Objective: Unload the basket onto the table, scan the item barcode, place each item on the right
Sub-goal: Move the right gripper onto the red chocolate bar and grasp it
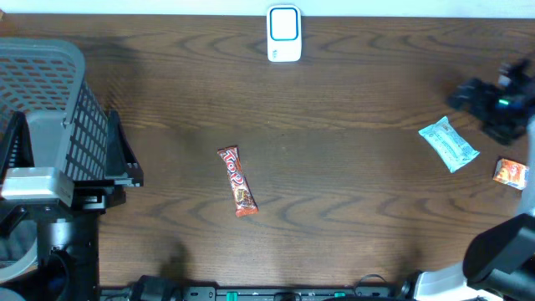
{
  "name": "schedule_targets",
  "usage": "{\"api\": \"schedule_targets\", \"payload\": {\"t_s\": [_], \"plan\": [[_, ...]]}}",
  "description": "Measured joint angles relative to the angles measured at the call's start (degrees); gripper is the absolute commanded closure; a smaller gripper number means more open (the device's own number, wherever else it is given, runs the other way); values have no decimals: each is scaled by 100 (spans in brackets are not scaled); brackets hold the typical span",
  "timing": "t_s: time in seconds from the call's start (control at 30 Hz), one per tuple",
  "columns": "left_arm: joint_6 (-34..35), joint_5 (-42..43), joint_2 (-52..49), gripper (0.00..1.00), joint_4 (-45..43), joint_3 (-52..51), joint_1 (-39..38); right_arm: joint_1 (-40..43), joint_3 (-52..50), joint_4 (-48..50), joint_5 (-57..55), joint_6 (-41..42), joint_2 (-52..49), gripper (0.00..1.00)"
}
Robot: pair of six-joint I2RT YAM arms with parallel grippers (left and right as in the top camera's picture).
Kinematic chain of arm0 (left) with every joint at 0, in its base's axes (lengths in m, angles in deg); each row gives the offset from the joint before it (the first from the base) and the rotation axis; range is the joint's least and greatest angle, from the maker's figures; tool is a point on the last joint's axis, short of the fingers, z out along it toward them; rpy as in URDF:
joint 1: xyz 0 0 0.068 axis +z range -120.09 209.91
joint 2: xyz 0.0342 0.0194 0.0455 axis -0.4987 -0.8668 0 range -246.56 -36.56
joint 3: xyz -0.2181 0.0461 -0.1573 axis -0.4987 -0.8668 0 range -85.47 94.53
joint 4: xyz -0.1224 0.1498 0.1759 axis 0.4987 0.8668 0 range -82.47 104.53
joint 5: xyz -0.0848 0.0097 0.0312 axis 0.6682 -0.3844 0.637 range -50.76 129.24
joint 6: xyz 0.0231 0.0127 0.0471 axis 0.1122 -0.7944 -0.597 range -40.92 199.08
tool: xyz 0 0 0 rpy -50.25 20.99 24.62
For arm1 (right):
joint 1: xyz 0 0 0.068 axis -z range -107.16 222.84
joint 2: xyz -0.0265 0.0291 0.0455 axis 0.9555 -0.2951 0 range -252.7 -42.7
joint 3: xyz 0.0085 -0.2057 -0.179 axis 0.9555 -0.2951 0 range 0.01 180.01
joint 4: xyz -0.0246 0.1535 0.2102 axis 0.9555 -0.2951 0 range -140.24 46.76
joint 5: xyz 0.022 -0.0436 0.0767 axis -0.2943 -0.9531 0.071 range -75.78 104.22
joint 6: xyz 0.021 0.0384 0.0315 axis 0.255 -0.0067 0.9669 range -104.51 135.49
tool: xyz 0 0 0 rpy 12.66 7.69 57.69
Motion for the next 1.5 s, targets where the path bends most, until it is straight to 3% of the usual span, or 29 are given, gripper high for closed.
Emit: {"api": "schedule_targets", "payload": {"t_s": [0.3, 0.53, 0.83, 1.1, 1.5], "plan": [[0, 0, 0, 2, 2, 0, 2, -3895, -710, 833, 667, -55, -426, 1], [0, 0, 0, 2, 2, 0, 2, -5615, -776, 1834, 1025, -31, -1274, 1], [0, 0, 0, 2, 2, 0, 2, -6175, -813, 1856, 1353, 35, -2299, 1], [0, 0, 0, 2, 2, 0, 2, -6612, -767, 1759, 1075, 197, -2295, 1], [2, 0, 0, 2, 2, 0, 2, -7108, -697, 1322, -179, 686, -2271, 11]]}}
